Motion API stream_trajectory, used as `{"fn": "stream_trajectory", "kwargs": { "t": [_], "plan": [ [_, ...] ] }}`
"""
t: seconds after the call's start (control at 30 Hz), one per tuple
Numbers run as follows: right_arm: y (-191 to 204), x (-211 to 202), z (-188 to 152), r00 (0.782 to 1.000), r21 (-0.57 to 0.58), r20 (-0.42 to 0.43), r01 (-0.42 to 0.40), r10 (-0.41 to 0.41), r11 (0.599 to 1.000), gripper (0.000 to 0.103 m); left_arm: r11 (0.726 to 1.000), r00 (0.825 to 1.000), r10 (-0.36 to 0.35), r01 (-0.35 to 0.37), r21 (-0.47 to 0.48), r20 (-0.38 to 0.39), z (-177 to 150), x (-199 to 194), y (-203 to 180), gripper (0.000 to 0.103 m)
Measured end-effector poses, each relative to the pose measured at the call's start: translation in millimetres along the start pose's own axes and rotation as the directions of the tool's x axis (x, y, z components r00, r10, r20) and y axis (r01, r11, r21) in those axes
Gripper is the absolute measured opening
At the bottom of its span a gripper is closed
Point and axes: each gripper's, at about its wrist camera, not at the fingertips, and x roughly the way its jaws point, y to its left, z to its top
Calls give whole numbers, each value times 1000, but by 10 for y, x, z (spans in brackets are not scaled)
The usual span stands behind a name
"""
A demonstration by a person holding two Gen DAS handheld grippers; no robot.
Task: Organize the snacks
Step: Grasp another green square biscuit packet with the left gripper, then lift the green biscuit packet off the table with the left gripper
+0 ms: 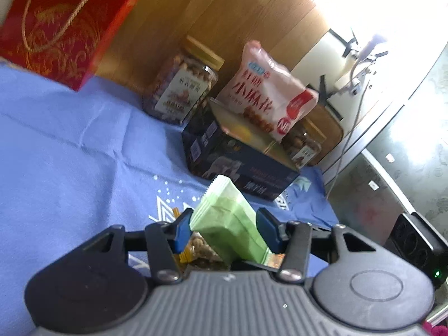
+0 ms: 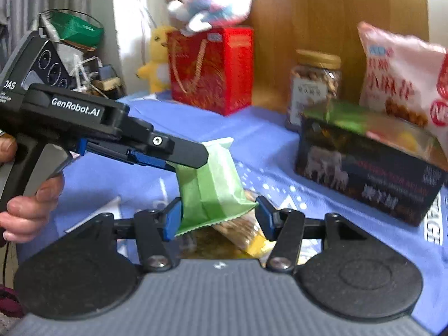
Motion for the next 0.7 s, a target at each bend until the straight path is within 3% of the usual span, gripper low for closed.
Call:
{"fn": "stream_trajectory", "kwargs": {
  "t": [0.23,0.43,0.7],
  "plan": [
    [167,22,-46,999,-82,-12,-35,34,996,59,1000,1000,14,-14,-16,10,-139,-239,46,48],
    [225,51,-150,997,-141,1,73,-74,987,62,998,998,54,-55,-33,-21,-274,-268,133,48],
    [245,35,-182,999,-157,-3,47,-48,986,60,983,983,181,-181,19,-9,-263,-213,100,51]
  ]
}}
